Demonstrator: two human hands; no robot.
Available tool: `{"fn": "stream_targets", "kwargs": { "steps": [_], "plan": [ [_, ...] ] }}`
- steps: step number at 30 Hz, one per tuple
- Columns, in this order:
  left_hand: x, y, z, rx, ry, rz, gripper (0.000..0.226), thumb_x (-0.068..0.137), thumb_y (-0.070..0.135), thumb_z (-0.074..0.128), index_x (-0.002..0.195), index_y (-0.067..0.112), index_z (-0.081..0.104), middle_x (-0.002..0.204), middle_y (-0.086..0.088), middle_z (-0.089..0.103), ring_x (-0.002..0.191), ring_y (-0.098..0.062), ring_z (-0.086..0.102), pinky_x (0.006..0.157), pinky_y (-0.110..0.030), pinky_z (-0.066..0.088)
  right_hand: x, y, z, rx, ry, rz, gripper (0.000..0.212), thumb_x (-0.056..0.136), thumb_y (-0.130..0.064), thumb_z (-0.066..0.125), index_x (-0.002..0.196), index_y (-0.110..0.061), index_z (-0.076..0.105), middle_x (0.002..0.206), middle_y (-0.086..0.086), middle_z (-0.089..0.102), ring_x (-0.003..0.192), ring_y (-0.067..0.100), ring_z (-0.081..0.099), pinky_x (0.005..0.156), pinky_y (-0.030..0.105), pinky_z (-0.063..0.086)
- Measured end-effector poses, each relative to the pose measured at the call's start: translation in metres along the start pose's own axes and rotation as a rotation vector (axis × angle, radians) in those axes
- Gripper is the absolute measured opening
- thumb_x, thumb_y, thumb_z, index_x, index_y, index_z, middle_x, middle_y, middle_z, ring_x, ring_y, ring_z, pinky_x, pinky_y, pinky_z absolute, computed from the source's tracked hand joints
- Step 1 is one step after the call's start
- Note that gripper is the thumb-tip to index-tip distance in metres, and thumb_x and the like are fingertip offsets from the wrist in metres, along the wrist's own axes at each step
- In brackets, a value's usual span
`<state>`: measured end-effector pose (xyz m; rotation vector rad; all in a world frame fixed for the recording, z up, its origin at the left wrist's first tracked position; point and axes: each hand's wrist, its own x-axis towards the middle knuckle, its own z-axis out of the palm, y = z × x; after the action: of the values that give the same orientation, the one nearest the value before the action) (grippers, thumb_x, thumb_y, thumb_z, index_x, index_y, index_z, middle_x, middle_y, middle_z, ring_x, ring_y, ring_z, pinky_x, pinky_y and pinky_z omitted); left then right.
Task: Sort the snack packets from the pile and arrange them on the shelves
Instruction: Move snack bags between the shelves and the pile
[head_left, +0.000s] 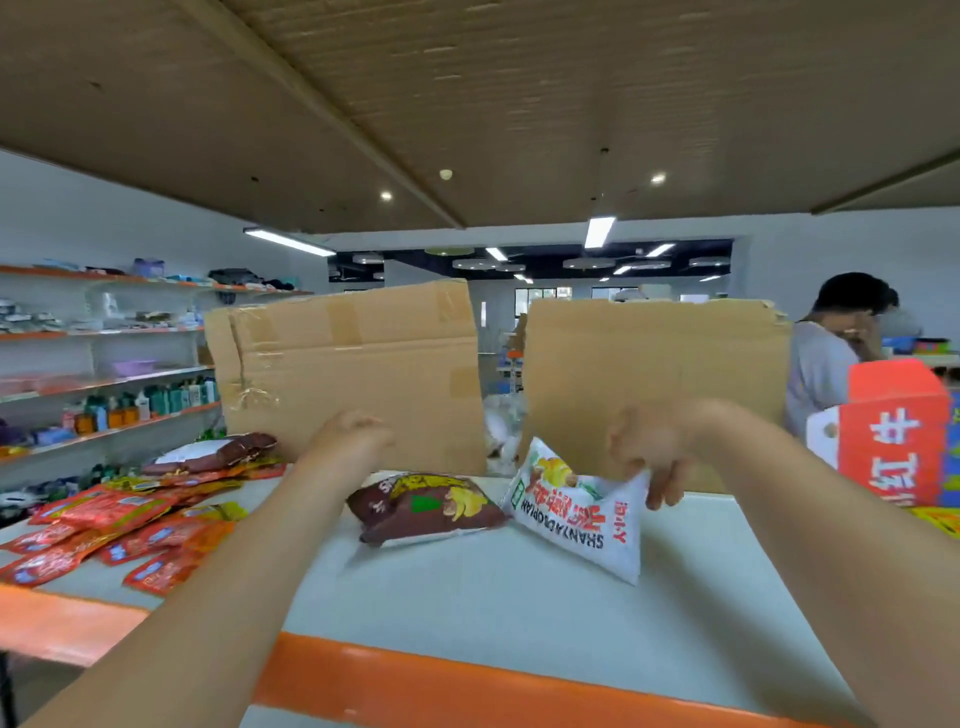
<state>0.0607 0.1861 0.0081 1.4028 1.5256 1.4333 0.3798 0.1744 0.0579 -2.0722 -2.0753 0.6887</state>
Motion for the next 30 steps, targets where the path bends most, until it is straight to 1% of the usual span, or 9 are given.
{"fn": "stream_targets", "kwargs": {
  "steps": [2, 7, 9, 11, 14, 17, 20, 23, 30],
  "plan": [
    [-0.011, 0.0, 0.015, 0.275, 0.031, 0.117, 0.018, 0.091, 0.019, 0.064, 0.108, 0.024, 0.064, 0.11, 0.0, 0.064, 0.099, -0.025, 0.062, 0.079, -0.031, 0.044, -0.002, 0.019, -0.001, -0.192, -0.006, 0.029, 0.022, 0.094, -0.016, 0.048, 0.112, -0.009, 0.058, 0.1, 0.015, 0.06, 0.075, 0.031, 0.069, 0.063, 0.035, 0.054],
    [-0.042, -0.002, 0.053, 0.733, -0.157, 0.299, 0.056, 0.085, 0.054, 0.062, 0.138, 0.04, 0.053, 0.143, 0.013, 0.055, 0.129, -0.018, 0.053, 0.104, -0.033, 0.042, -0.01, 0.031, 0.016, -0.106, 0.146, -0.279, 0.031, 0.093, -0.045, 0.059, 0.12, -0.031, 0.062, 0.128, 0.005, 0.064, 0.105, 0.023, 0.064, 0.082, 0.033, 0.054],
    [-0.048, -0.01, 0.061, 1.011, -0.277, 0.253, 0.068, 0.083, 0.069, 0.053, 0.146, 0.051, 0.036, 0.151, 0.013, 0.046, 0.134, -0.022, 0.047, 0.107, -0.041, 0.039, -0.009, 0.033, 0.033, -0.122, 0.139, -0.312, 0.054, 0.094, -0.05, 0.06, 0.144, -0.034, 0.047, 0.144, -0.005, 0.052, 0.126, 0.021, 0.054, 0.104, 0.034, 0.045],
    [-0.052, -0.013, 0.064, 1.205, -0.312, 0.234, 0.074, 0.086, 0.074, 0.047, 0.151, 0.057, 0.015, 0.155, 0.009, 0.04, 0.135, -0.027, 0.045, 0.104, -0.046, 0.037, -0.007, 0.034, 0.051, -0.217, 0.041, -0.29, 0.072, 0.09, -0.058, 0.061, 0.153, -0.04, 0.032, 0.152, -0.009, 0.043, 0.13, 0.02, 0.05, 0.109, 0.036, 0.04],
    [-0.06, -0.009, 0.062, 1.219, -0.322, 0.237, 0.075, 0.086, 0.072, 0.046, 0.15, 0.06, 0.008, 0.152, 0.009, 0.042, 0.13, -0.027, 0.048, 0.102, -0.045, 0.039, -0.004, 0.033, 0.062, -0.367, 0.008, -0.268, 0.085, 0.085, -0.065, 0.06, 0.156, -0.044, 0.019, 0.157, -0.008, 0.037, 0.136, 0.022, 0.044, 0.11, 0.041, 0.039],
    [-0.064, 0.0, 0.056, 1.198, -0.377, 0.214, 0.076, 0.08, 0.071, 0.051, 0.149, 0.06, 0.023, 0.142, 0.012, 0.052, 0.122, -0.021, 0.053, 0.1, -0.039, 0.045, -0.008, 0.03, 0.061, -0.426, -0.004, -0.279, 0.083, 0.091, -0.06, 0.056, 0.158, -0.042, 0.012, 0.163, -0.005, 0.026, 0.144, 0.024, 0.036, 0.113, 0.043, 0.035],
    [-0.062, 0.008, 0.047, 1.114, -0.413, 0.146, 0.074, 0.077, 0.07, 0.056, 0.145, 0.067, 0.026, 0.151, 0.015, 0.047, 0.128, -0.018, 0.05, 0.102, -0.032, 0.044, -0.013, 0.031, 0.059, -0.461, -0.031, -0.302, 0.083, 0.093, -0.058, 0.055, 0.159, -0.042, 0.008, 0.166, -0.007, 0.018, 0.147, 0.024, 0.03, 0.116, 0.044, 0.031],
    [-0.064, -0.003, 0.043, 1.052, -0.409, 0.167, 0.077, 0.07, 0.071, 0.051, 0.141, 0.071, 0.022, 0.152, 0.019, 0.046, 0.132, -0.018, 0.049, 0.107, -0.039, 0.042, -0.011, 0.03, 0.059, -0.477, -0.042, -0.298, 0.082, 0.093, -0.056, 0.055, 0.159, -0.041, 0.008, 0.164, -0.008, 0.02, 0.146, 0.023, 0.03, 0.116, 0.045, 0.031],
    [-0.065, -0.018, 0.04, 0.956, -0.301, 0.31, 0.069, 0.089, 0.05, 0.056, 0.151, 0.055, 0.027, 0.153, 0.013, 0.046, 0.133, -0.018, 0.048, 0.107, -0.037, 0.04, -0.011, 0.044, 0.048, -0.176, 0.034, -0.193, 0.095, 0.082, -0.057, 0.069, 0.158, -0.042, 0.014, 0.159, -0.012, 0.035, 0.137, 0.018, 0.045, 0.111, 0.036, 0.04]
  ]
}}
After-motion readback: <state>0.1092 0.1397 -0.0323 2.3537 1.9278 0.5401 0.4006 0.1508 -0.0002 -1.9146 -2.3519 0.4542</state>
